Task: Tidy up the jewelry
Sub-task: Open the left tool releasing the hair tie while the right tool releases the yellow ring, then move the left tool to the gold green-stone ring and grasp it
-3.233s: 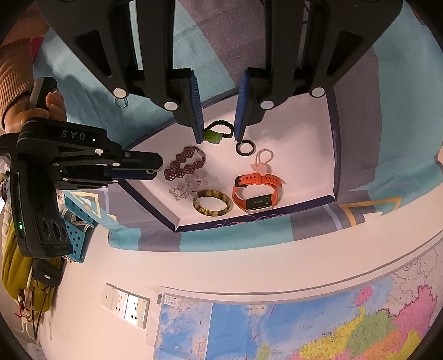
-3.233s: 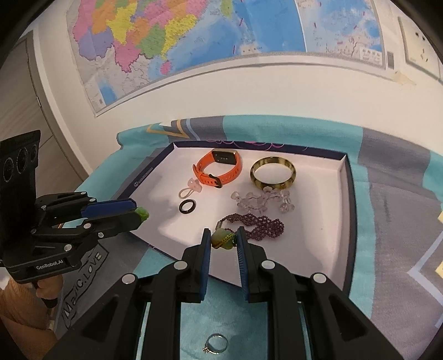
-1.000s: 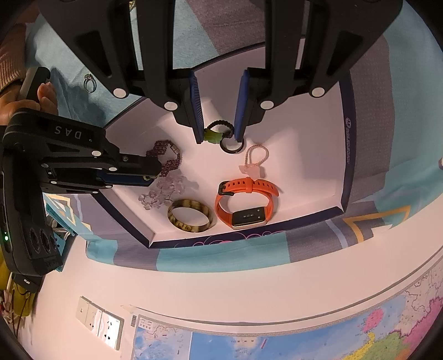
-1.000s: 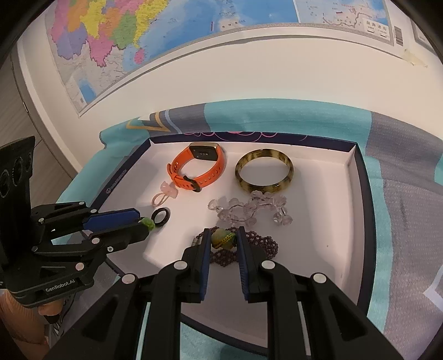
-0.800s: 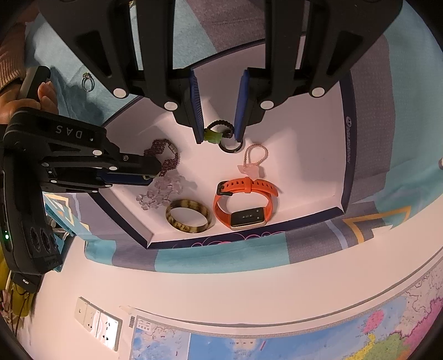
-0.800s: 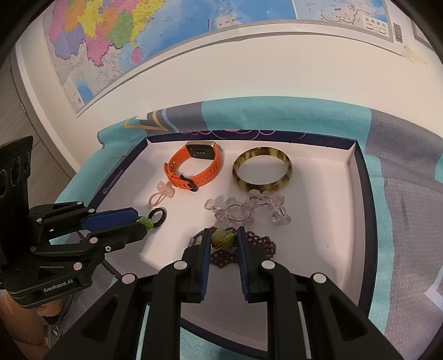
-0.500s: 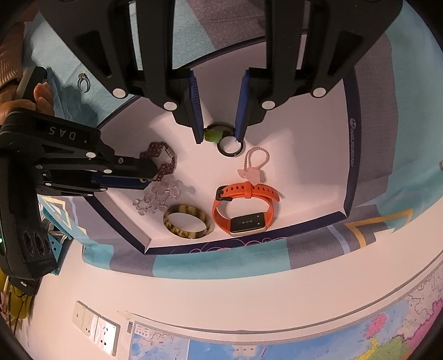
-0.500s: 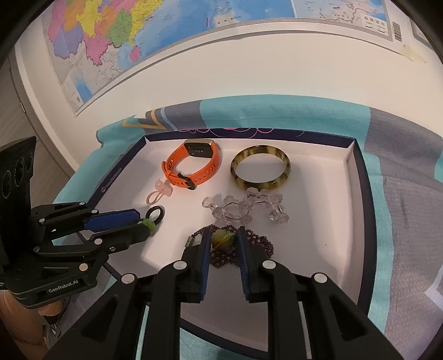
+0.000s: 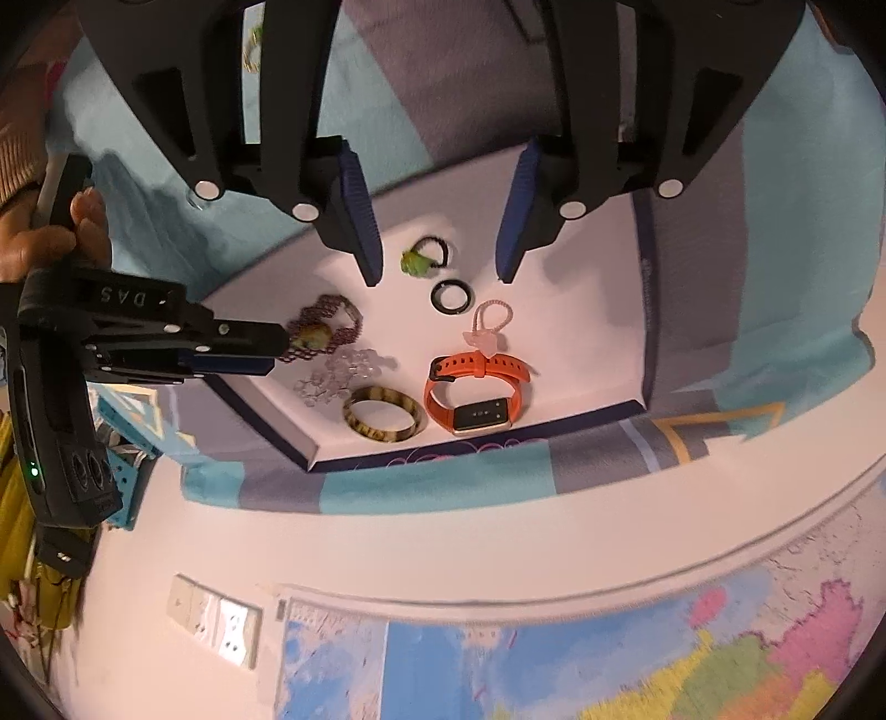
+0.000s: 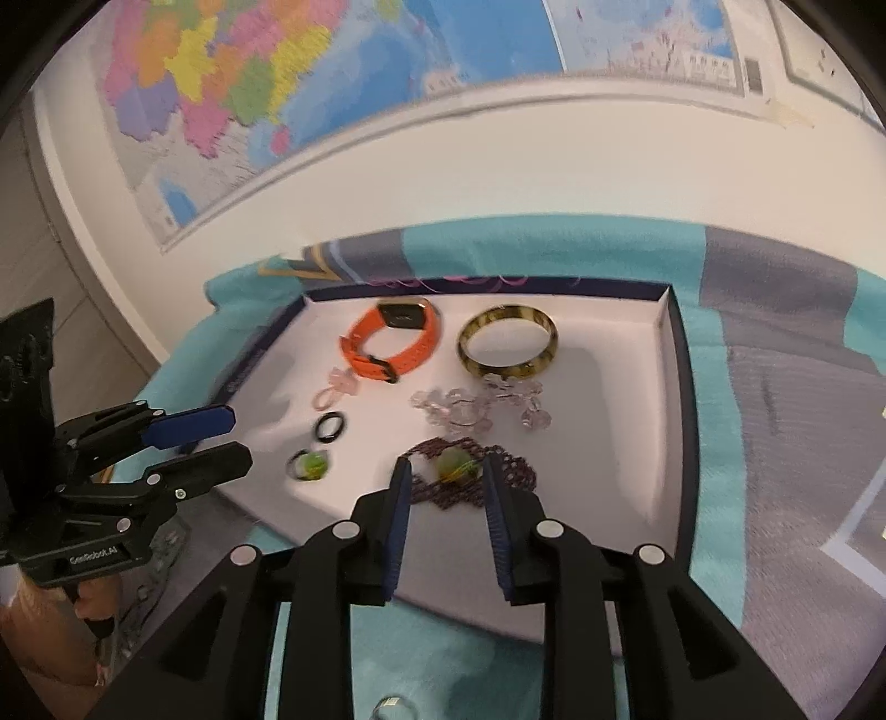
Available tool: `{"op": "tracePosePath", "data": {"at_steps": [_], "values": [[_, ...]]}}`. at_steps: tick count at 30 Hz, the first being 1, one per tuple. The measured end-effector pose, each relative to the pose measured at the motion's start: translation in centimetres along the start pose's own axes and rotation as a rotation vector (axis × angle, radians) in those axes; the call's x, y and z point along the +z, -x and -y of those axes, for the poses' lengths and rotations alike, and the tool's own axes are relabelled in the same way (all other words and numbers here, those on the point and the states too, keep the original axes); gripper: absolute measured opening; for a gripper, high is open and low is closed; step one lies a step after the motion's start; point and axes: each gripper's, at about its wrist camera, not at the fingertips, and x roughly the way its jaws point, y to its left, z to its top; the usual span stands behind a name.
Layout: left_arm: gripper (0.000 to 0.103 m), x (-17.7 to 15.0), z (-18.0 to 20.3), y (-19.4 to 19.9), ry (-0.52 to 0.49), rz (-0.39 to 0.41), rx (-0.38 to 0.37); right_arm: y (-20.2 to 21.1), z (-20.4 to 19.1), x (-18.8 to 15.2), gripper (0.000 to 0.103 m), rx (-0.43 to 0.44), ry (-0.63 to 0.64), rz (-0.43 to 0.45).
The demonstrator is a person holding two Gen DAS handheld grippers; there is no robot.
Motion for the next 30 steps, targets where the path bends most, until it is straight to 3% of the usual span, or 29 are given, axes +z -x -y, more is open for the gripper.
{"op": "tracePosePath", "data": {"at_steps": [5,9,15,23,26,30], "values": [[0.047,-2.0,0.0,2.8,-0.004,0.023,-0.053,2.8,-1.0,-1.6,0.033,0.019,0.038,0.021],[0.050,-4.0,1.0,4.2,-0.033,0.015,-0.096,3.4,-1.7,-4.0,0.036,0.012,0.062,-0.020],[0.051,-6.8,2.6,4.3,-0.055,-0.033,-0.138,3.0,-1.9,-7.1,0.038,-0.029,0.060,-0.078],[0.055,-8.9,4.1,3.9,-0.044,-0.087,-0.207,3.2,-1.9,-8.2,0.042,-0.055,0.044,-0.073],[0.053,-9.1,5.0,3.8,-0.064,-0.098,-0.215,3.1,-1.8,-8.3,0.043,-0.061,0.041,-0.077],[0.042,-9.3,5.9,2.9,-0.076,-0.133,-0.203,3.2,-1.7,-8.3,0.045,-0.066,0.036,-0.077]]}}
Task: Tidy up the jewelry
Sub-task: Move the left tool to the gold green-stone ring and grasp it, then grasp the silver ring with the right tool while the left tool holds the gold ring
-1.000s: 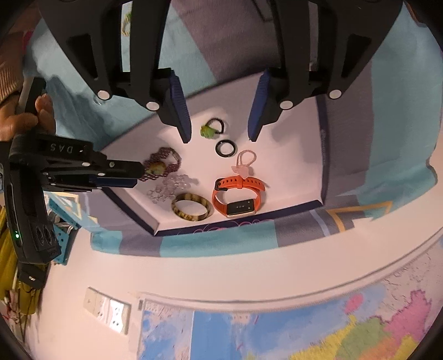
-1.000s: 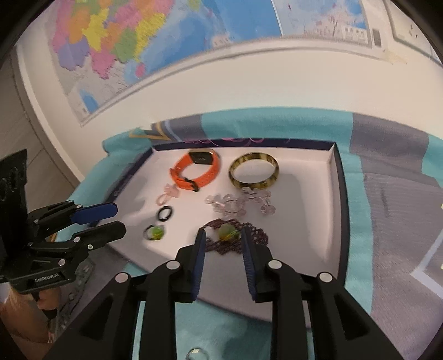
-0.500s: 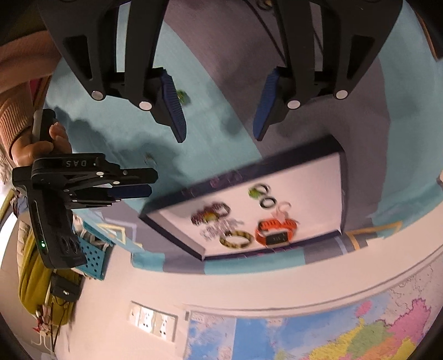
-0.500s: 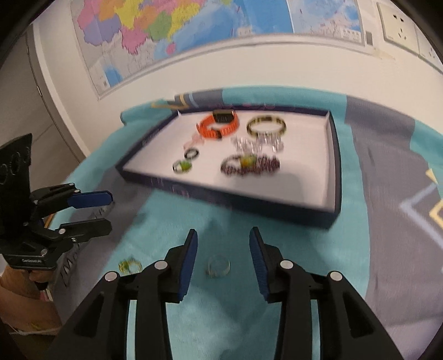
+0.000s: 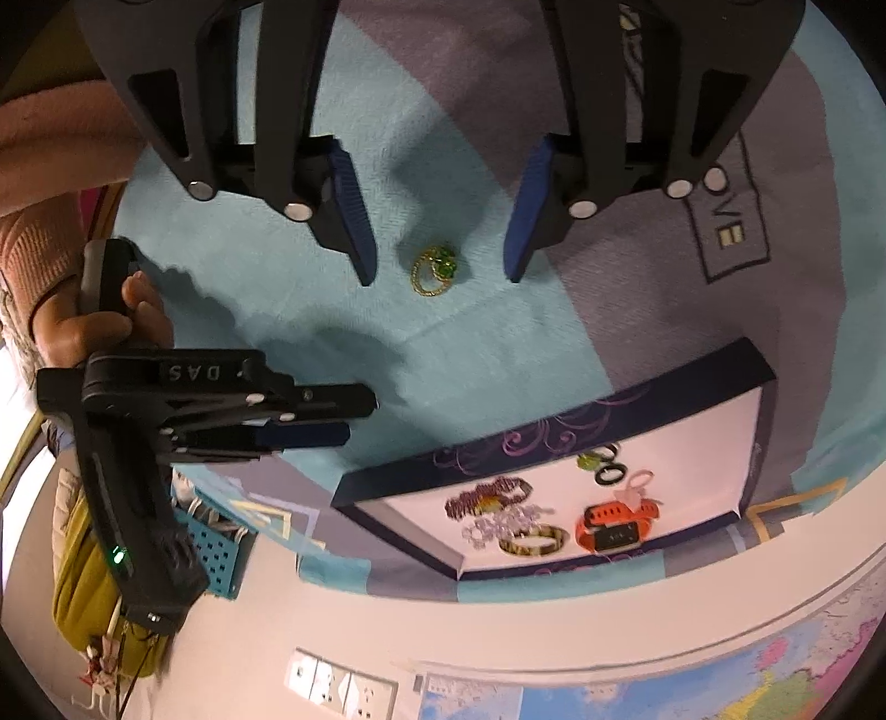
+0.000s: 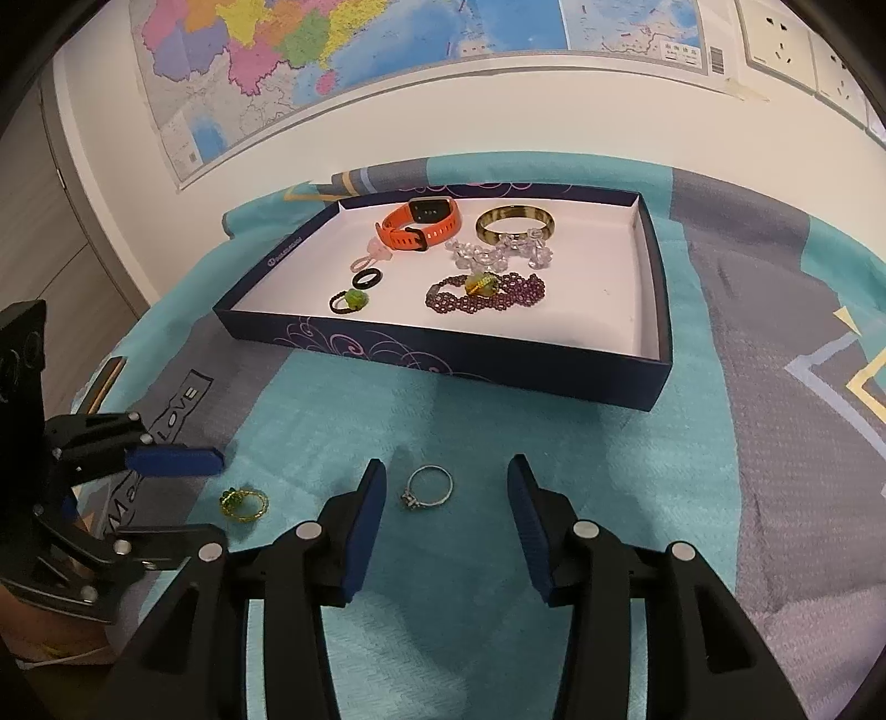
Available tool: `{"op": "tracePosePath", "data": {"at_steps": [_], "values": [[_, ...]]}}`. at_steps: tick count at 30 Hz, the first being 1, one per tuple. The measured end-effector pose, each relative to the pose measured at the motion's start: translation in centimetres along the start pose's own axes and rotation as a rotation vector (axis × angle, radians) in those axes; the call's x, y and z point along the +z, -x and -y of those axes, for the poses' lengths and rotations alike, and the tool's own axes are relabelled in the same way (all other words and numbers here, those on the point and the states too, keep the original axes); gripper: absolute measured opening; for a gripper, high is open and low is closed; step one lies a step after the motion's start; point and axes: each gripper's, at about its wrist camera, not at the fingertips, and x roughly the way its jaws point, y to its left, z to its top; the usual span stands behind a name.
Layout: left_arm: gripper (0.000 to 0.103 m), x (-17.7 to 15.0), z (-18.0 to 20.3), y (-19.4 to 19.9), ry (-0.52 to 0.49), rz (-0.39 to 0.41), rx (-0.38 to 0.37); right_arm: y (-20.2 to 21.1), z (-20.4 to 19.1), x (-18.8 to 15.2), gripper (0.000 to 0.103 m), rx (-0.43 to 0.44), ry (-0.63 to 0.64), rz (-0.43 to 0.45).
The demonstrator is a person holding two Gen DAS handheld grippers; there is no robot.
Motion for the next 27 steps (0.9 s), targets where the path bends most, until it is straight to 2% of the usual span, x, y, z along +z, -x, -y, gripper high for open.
{"op": "tracePosePath", "data": {"at_steps": [3,7,11,20,22,27], "values": [[0.038,0.2,0.3,-0.3,-0.003,-0.004,0.015,0.0,0.1,0.0,0.045,0.004,-0.005,0.000],[0.020,0.3,0.1,-0.5,0.006,-0.005,0.038,-0.1,-0.1,0.0,0.046,0.002,0.001,-0.001],[0.012,0.3,0.0,-0.4,0.010,-0.006,0.051,0.0,-0.3,0.0,0.046,-0.002,0.013,-0.002],[0.012,0.3,-0.3,-0.3,0.035,0.006,0.043,-0.4,-1.6,-0.1,0.045,-0.052,0.068,-0.018],[0.012,0.3,-0.4,-0.3,0.046,0.008,0.041,-0.5,-1.8,-0.1,0.042,-0.068,0.082,-0.021],[0.012,0.4,-0.7,-0.3,0.060,0.012,0.041,-0.6,-2.3,-0.2,0.020,-0.081,0.109,-0.026]]}}
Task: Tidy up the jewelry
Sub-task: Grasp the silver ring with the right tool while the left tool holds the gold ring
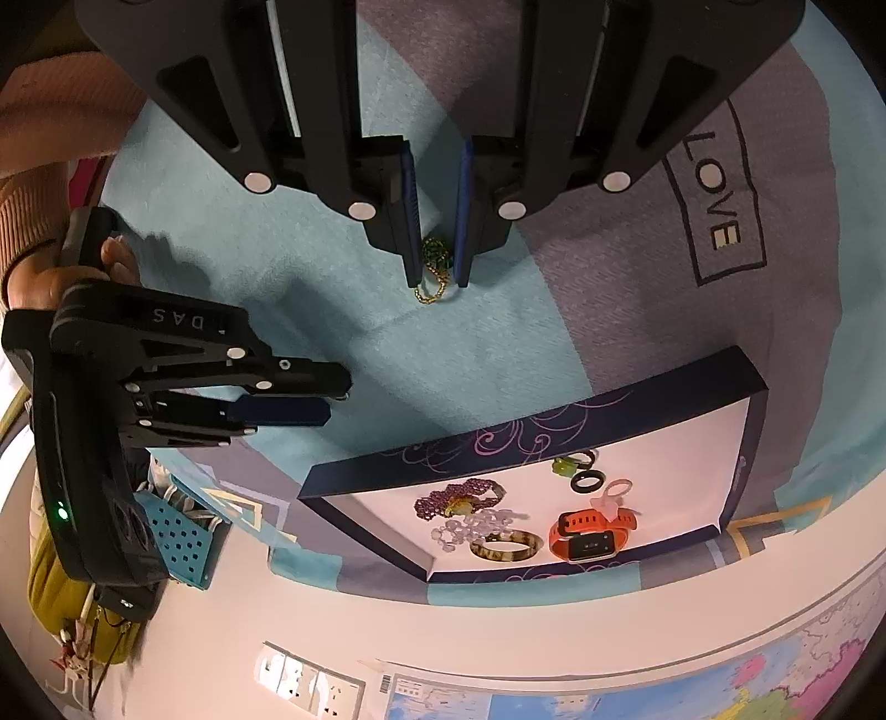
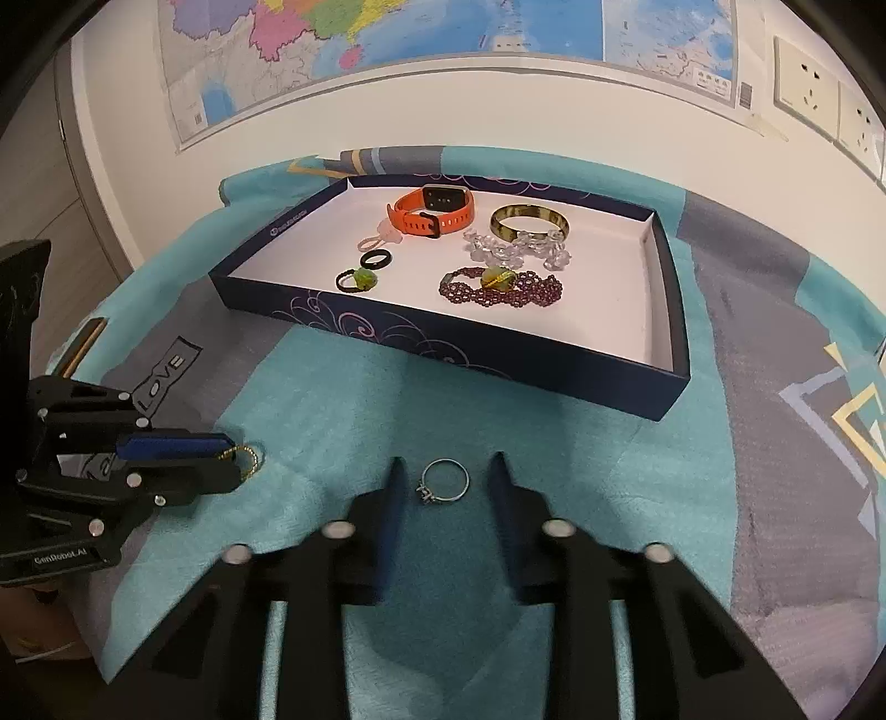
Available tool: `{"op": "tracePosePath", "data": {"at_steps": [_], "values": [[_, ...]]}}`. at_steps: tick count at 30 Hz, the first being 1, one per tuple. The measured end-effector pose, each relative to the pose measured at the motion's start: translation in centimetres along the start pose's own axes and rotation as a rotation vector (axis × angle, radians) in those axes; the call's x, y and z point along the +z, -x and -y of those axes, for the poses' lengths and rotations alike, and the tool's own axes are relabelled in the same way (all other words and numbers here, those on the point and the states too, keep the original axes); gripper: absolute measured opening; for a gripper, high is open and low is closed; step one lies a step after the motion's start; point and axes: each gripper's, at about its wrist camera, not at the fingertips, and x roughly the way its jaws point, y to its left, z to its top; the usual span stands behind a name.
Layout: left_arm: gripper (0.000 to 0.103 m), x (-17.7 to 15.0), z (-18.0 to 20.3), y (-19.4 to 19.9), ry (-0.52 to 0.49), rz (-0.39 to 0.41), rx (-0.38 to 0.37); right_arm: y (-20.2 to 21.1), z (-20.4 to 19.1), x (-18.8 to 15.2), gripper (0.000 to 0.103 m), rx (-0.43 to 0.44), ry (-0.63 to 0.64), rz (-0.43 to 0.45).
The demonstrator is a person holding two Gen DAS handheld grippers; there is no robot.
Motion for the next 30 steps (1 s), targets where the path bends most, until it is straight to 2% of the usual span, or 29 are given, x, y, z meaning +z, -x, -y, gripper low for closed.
{"op": "tracePosePath", "data": {"at_steps": [9,30], "values": [[0.012,0.3,-0.6,0.1,0.030,0.007,-0.005,0.2,0.0,0.0,0.017,0.016,-0.019,0.008],[0.012,1.7,-1.1,1.5,0.050,0.068,-0.003,2.4,-0.1,0.7,0.017,0.054,-0.049,0.090]]}}
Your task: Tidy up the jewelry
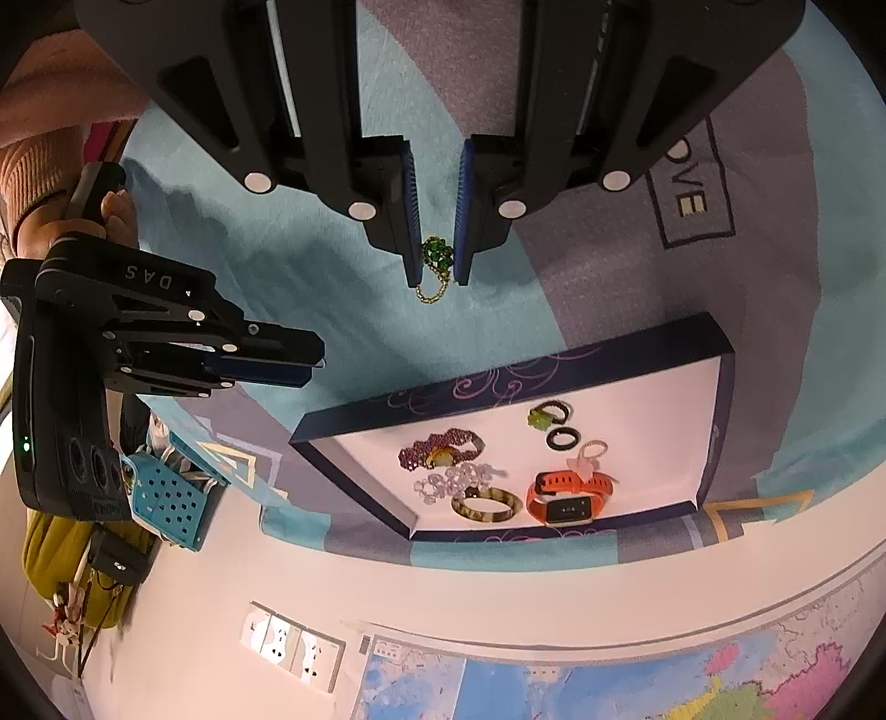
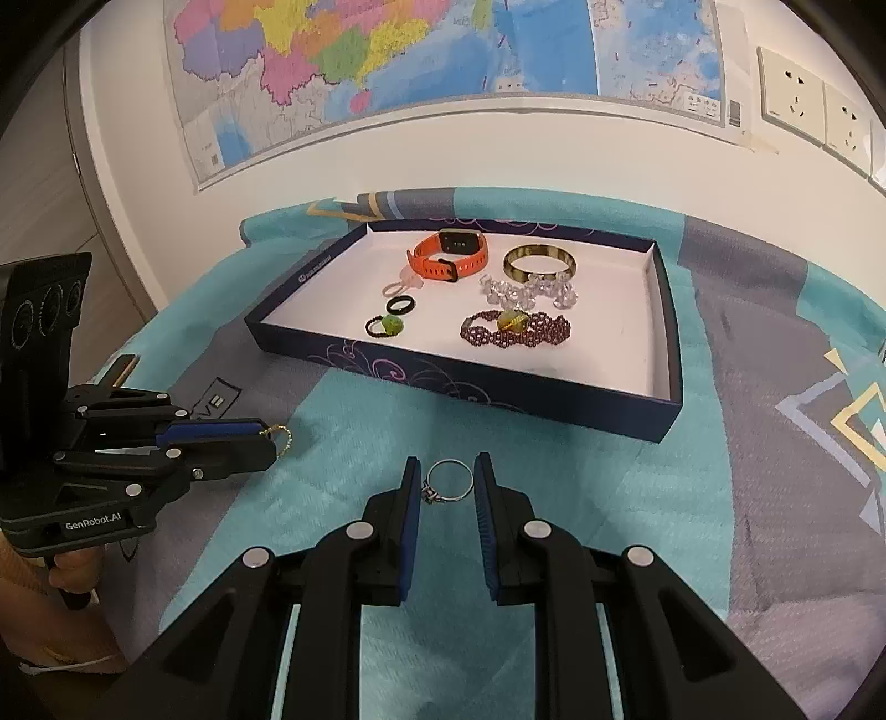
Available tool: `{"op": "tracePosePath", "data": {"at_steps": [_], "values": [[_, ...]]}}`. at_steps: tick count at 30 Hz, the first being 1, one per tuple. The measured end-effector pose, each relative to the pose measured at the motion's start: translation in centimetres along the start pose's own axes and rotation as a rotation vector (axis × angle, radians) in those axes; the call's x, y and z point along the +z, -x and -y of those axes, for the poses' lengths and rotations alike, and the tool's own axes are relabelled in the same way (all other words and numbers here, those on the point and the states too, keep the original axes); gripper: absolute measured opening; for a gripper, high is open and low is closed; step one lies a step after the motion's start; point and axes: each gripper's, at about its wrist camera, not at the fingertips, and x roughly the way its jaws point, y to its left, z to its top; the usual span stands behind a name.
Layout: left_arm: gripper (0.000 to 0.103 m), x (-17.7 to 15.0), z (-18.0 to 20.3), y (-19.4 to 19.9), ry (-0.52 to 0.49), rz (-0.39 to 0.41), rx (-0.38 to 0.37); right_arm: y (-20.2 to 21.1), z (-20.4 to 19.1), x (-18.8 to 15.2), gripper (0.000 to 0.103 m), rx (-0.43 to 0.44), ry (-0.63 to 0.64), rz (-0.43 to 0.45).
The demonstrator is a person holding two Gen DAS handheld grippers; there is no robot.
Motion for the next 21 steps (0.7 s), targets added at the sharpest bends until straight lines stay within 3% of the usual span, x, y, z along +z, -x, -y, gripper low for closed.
{"op": "tracePosePath", "data": {"at_steps": [21], "values": [[0.012,1.2,0.2,0.5,-0.012,0.033,0.018,0.4,-0.1,1.1,0.017,0.010,0.004,0.034]]}}
